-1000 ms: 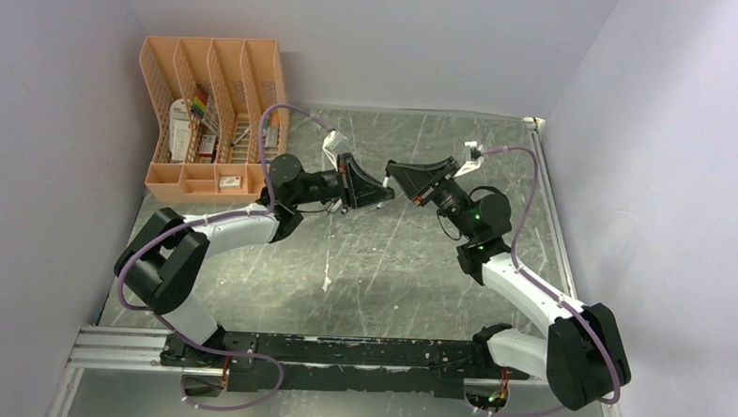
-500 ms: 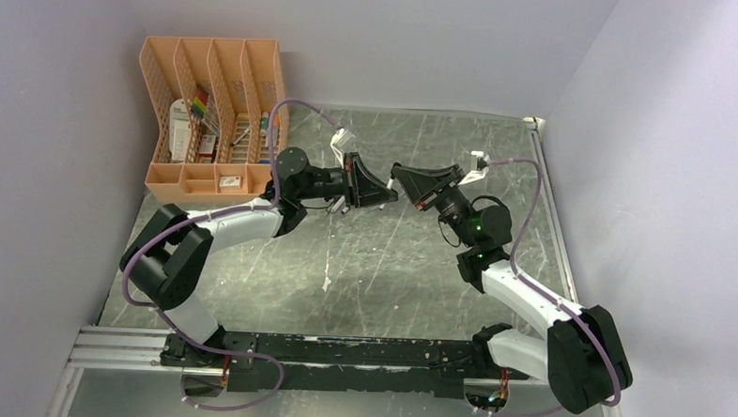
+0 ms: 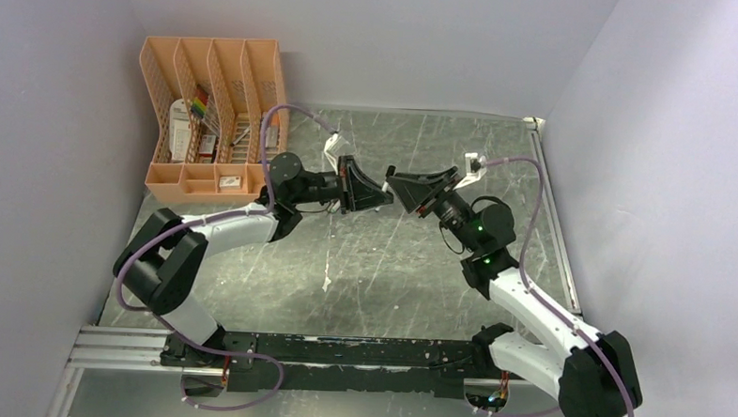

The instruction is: Insert the pens into the pen caps

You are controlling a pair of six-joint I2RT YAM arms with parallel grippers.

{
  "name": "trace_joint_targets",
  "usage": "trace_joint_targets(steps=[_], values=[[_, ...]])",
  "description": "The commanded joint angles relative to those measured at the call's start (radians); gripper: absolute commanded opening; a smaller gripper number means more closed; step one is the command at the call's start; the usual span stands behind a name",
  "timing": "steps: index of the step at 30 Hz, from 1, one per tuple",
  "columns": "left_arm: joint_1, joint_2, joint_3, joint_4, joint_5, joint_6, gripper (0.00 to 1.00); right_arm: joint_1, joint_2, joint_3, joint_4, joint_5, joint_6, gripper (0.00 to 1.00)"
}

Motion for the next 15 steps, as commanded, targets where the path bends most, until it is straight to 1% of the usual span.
trace_joint_targets(steps=[1,3,6,9,10,11,12,13,14,15], values=[[0.021,-0.092,-0.043,-0.033,-0.099,0.141,0.07,0.019,-0.095,0.012,-0.177,0.039,-0.089,0.43],[0.021,-0.114,-0.045,-0.159,-0.147,0.236,0.07,0.018,-0.125,0.023,-0.206,0.064,-0.132,0.43],[0.02,-0.127,-0.033,-0.377,-0.283,0.407,0.07,0.018,-0.174,0.045,-0.309,0.15,-0.21,0.44],[0.02,-0.099,-0.009,-0.545,-0.425,0.494,0.07,0.018,-0.216,0.052,-0.409,0.238,-0.271,0.44],[0.015,-0.088,0.007,-0.579,-0.455,0.521,0.07,0.018,-0.223,0.051,-0.433,0.255,-0.284,0.44],[0.002,-0.065,0.03,-0.636,-0.518,0.554,0.07,0.018,-0.228,0.053,-0.457,0.268,-0.294,0.44],[-0.023,-0.038,0.069,-0.713,-0.631,0.596,0.07,0.018,-0.23,0.051,-0.477,0.278,-0.296,0.43],[-0.049,-0.009,0.106,-0.778,-0.716,0.64,0.07,0.018,-0.231,0.046,-0.489,0.28,-0.297,0.43],[-0.076,0.029,0.148,-0.858,-0.787,0.667,0.07,0.018,-0.229,0.042,-0.497,0.279,-0.298,0.42],[-0.094,0.071,0.19,-0.907,-0.83,0.685,0.07,0.018,-0.225,0.037,-0.5,0.269,-0.296,0.42]])
